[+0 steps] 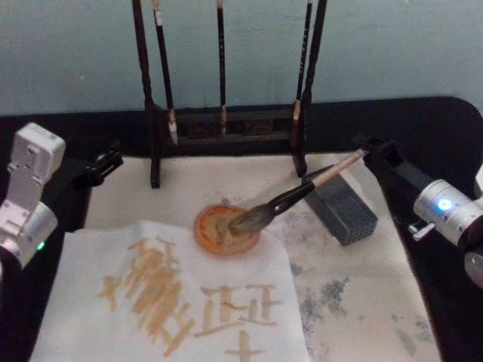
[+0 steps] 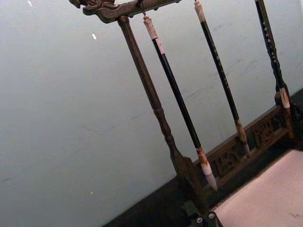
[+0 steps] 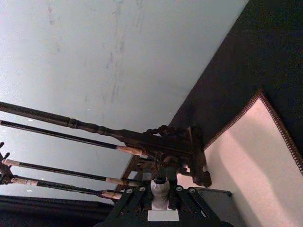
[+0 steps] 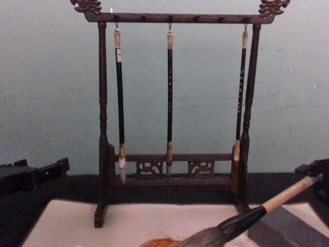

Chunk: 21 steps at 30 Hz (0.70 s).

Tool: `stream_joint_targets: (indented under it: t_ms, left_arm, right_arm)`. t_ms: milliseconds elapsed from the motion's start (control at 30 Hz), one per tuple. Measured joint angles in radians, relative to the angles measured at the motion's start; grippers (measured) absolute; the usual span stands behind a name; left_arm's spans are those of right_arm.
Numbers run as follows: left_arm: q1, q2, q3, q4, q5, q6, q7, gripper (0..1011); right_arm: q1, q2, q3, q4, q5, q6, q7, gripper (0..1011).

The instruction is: Pick up the brush from the inkstone, write on the paper, then place the brush back to its original position.

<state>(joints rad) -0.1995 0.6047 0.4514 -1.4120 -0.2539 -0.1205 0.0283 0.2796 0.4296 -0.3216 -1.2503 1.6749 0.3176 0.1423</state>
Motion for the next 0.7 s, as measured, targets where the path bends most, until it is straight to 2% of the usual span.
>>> stream_joint_targets:
  t_ms: [700]
  left_arm:
    - [0.0,0.0,0.0,0.0,0.0,0.0,0.0,1002]
  right_arm:
    - [0.033,-0.007,-0.044,0.06,0.034,-0.043,-0.007,181]
